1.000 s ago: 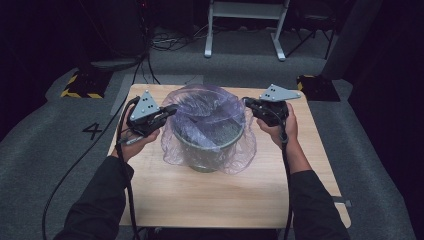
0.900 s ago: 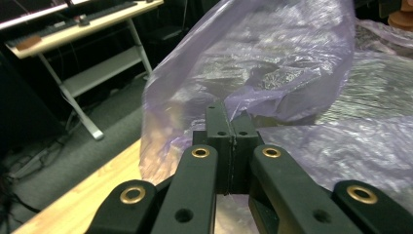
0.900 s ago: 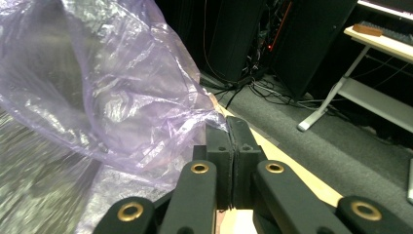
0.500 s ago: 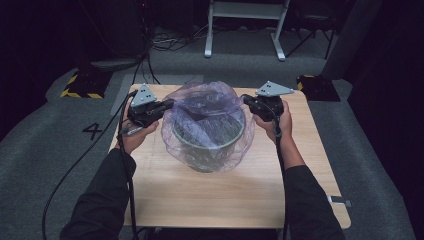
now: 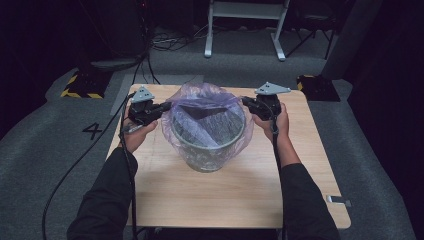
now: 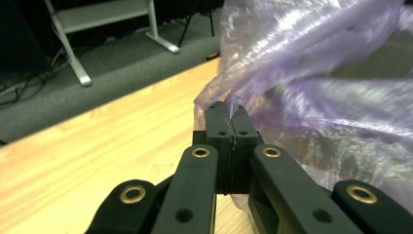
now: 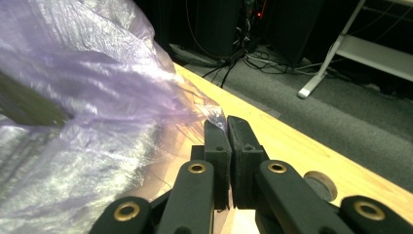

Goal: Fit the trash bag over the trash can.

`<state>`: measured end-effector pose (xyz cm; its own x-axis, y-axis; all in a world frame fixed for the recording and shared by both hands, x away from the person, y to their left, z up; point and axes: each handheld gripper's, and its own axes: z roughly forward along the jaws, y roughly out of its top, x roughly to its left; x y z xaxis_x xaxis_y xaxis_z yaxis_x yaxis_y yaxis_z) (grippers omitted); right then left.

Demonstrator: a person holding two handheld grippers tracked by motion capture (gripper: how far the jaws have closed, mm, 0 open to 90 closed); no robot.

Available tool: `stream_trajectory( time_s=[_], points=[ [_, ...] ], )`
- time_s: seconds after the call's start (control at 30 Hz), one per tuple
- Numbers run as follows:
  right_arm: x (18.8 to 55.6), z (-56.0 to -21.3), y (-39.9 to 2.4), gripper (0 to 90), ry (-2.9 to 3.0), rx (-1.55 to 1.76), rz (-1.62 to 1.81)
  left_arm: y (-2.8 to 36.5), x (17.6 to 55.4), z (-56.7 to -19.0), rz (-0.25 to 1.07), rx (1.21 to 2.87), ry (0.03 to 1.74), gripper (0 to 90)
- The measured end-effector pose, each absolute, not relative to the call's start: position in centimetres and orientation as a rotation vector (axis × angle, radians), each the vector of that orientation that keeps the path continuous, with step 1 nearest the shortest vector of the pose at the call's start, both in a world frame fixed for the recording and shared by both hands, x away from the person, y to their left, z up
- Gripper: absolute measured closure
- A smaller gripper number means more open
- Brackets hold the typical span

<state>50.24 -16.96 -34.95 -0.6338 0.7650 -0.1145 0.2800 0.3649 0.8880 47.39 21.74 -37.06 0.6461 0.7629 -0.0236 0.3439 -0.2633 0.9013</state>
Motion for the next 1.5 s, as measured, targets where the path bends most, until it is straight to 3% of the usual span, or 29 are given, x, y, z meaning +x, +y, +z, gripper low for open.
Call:
stream_trajectory(
  time_s=[0.83,1.27,1.33,1.5],
  points=[
    [52.5,-39.5,-15.8,88.4,2.227,1.033,1.226,19.9,50.0,-41.6,0.396,1.930,0.963,89.9],
    [51.4,-41.7,-17.8,86.5,2.236,1.039,1.278,21.5,48.1,-43.1,0.426,1.949,0.948,89.7],
    [51.0,-41.8,-18.1,84.3,2.227,1.023,1.306,21.8,47.5,-43.1,0.457,1.938,0.938,83.0],
    [50.0,-40.9,-18.8,72.0,2.172,0.993,1.341,22.9,45.7,-42.4,0.492,1.895,0.908,55.4]
  ],
)
